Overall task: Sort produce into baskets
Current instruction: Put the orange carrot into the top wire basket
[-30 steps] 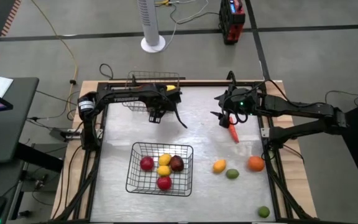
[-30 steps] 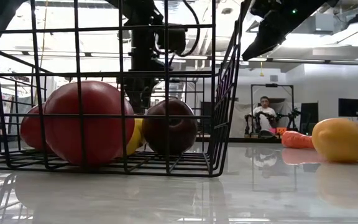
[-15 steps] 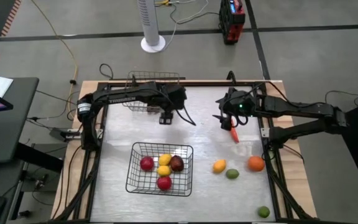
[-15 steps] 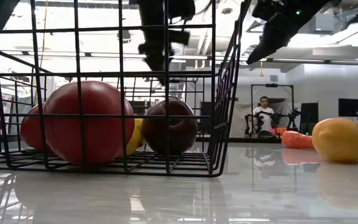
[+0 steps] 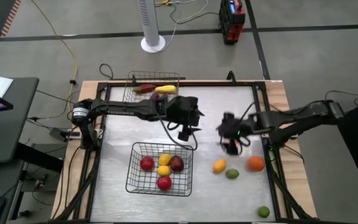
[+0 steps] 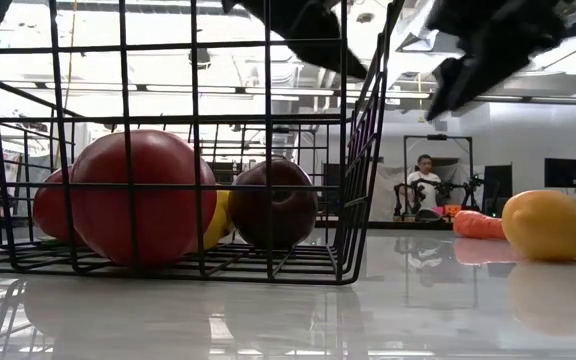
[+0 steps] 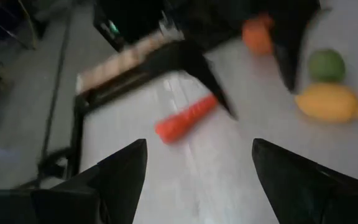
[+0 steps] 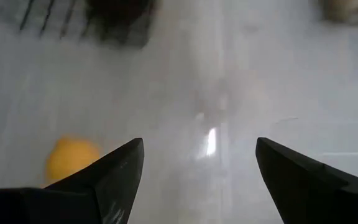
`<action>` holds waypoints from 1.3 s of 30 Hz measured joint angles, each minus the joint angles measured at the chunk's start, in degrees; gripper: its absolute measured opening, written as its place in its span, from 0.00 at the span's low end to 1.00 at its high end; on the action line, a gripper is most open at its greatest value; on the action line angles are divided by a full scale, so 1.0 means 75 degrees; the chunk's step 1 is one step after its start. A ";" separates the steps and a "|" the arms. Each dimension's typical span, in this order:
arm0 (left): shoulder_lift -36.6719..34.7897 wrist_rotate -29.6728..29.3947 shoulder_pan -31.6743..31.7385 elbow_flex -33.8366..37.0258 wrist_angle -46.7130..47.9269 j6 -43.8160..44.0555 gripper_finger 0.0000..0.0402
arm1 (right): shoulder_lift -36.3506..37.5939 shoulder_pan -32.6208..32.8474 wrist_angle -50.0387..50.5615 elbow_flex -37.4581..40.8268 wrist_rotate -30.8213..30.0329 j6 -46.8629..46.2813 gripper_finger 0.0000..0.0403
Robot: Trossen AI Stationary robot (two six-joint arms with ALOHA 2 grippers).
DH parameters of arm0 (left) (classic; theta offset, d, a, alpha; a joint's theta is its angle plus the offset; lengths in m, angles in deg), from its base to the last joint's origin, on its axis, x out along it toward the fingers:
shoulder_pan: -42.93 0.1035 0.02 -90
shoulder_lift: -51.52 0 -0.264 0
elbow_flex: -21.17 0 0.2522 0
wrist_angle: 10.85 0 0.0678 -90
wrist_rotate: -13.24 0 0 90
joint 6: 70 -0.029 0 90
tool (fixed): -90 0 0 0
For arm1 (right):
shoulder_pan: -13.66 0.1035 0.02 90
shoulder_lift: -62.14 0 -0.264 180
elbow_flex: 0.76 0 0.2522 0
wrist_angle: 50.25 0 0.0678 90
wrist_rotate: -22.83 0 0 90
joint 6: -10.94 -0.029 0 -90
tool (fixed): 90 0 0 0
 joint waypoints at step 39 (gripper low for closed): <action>-0.3999 -0.0802 0.0939 0.4472 -0.5259 0.1518 0.69 | -0.1025 -0.3627 -0.1160 0.2298 -0.0906 -0.2415 0.80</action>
